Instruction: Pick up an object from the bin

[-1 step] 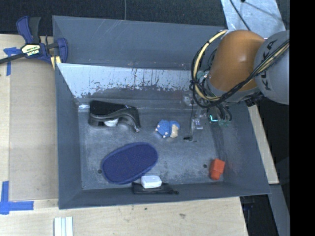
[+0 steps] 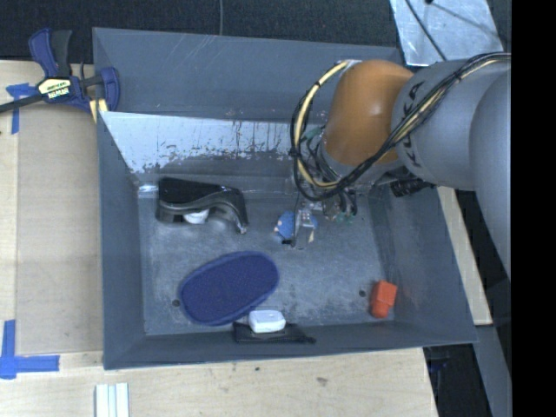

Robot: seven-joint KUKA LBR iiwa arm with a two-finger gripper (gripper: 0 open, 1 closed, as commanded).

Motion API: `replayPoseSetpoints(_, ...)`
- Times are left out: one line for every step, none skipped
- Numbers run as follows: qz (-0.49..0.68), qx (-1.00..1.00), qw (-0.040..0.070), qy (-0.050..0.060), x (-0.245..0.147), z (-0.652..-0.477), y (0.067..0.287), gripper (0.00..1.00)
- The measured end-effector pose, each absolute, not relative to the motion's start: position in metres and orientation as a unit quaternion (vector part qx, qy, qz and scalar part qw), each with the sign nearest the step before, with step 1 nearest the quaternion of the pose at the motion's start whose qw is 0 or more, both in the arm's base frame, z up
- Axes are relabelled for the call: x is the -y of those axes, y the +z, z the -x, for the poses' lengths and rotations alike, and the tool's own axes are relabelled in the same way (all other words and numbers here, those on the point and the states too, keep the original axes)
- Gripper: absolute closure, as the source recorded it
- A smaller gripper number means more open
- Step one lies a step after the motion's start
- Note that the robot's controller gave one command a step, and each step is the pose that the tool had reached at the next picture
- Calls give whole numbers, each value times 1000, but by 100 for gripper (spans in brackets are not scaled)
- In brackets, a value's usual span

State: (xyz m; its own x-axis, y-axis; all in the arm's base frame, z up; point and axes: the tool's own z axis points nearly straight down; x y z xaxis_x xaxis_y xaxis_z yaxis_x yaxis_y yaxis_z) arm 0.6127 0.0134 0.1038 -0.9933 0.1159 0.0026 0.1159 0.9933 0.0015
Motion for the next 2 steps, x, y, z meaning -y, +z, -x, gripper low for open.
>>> replayPoseSetpoints(84,996,0,0,11,-594,68,0)
replayPoseSetpoints(83,997,-3,0,10,-596,71,100)
